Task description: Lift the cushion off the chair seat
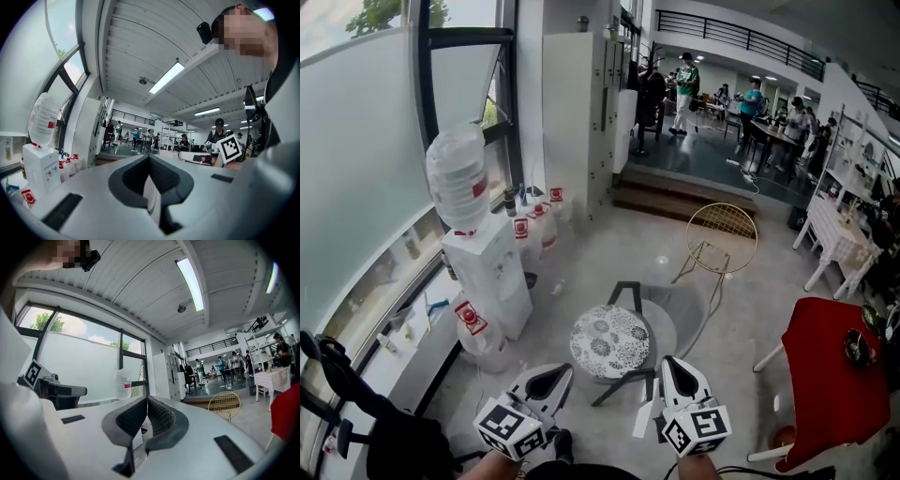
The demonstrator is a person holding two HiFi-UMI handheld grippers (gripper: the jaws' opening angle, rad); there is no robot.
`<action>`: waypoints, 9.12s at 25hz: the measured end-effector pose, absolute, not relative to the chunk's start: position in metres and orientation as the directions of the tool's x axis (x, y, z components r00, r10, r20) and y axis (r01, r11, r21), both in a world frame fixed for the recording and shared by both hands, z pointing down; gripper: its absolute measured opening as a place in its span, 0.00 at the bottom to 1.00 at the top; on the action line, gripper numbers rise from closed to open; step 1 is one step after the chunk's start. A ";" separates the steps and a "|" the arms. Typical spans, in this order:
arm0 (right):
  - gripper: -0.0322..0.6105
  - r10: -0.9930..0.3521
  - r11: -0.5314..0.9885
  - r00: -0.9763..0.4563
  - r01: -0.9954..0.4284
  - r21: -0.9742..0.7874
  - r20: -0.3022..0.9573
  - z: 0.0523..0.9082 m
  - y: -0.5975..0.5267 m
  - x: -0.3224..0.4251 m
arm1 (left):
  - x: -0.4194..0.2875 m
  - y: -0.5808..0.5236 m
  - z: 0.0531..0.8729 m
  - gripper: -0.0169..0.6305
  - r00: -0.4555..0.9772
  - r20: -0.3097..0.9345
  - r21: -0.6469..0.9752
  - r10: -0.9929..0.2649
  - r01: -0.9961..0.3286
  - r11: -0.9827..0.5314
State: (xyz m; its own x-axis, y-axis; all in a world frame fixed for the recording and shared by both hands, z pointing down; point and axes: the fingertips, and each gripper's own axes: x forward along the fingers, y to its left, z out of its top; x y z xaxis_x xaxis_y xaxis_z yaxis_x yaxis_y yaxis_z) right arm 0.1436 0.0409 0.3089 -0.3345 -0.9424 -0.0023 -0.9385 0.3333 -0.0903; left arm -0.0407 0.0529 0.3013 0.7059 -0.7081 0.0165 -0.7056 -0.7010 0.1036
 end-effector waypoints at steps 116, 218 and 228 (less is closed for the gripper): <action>0.65 -0.576 0.013 -0.240 -0.959 -0.285 0.782 0.781 -0.328 0.148 | -0.041 -0.340 0.696 0.04 0.625 0.583 0.368 -0.519 -0.773 -0.517; 0.12 -0.584 0.103 -0.217 -0.976 -0.194 0.782 0.757 -0.329 0.103 | -0.049 -0.338 0.665 0.04 0.650 0.517 0.439 -0.557 -0.760 -0.479; 0.12 -0.689 0.142 -0.207 -0.978 -0.150 0.694 0.676 -0.343 0.105 | -0.060 -0.344 0.599 0.04 0.673 0.435 0.411 -0.599 -0.740 -0.532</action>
